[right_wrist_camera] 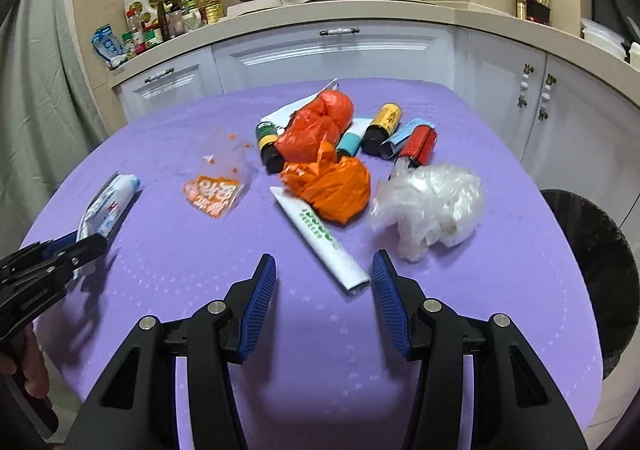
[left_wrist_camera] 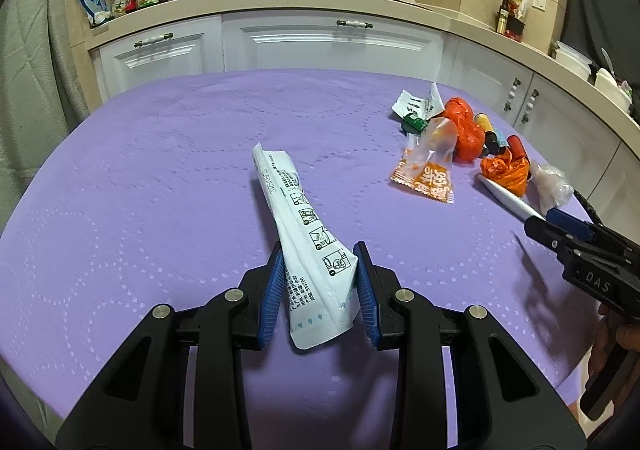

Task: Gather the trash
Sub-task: 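Grasp the white-green tube with the right tool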

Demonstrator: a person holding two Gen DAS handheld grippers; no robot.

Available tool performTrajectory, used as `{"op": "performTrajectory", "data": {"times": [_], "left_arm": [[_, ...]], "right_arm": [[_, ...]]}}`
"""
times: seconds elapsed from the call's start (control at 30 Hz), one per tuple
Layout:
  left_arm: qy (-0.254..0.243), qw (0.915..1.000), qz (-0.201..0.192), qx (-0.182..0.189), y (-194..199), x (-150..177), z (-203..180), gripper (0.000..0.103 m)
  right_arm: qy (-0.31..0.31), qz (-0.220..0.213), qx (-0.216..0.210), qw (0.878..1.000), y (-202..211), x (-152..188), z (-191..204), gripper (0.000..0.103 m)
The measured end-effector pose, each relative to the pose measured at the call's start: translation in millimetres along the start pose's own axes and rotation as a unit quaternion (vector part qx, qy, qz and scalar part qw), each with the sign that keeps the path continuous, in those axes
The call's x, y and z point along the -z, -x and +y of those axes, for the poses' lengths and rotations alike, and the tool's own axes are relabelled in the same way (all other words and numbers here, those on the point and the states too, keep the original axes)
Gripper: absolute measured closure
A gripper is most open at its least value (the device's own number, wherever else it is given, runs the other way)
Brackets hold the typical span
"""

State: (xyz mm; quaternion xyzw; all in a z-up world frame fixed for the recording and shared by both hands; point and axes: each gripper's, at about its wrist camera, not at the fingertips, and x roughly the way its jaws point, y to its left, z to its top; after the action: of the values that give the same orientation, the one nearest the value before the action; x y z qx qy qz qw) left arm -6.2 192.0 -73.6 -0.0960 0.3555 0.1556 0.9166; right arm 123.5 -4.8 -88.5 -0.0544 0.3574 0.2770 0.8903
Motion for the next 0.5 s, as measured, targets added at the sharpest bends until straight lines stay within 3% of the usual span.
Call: {"op": "performTrajectory", "data": {"times": [0.2, 0.33, 0.5], "left_arm": [[0.003, 1.0000, 0.001, -0.004, -1.3, -0.8, 4.4, 0.070], [0.003, 1.0000, 0.001, -0.004, -2.0, -1.0, 4.8, 0.070], [0.003, 1.0000, 0.000, -0.005, -1.8, -1.4, 6.8, 0.070]], "right_arm": [[0.002, 0.003, 0.007, 1.000, -7.4, -5.5, -0.1, 0.053], [0.017, 0.021, 0.004, 1.000, -13.0, -5.0, 4.2, 0.076], [0.015, 0.016, 0.007, 1.000, -9.0, -1.6, 1.6, 0.085]]}}
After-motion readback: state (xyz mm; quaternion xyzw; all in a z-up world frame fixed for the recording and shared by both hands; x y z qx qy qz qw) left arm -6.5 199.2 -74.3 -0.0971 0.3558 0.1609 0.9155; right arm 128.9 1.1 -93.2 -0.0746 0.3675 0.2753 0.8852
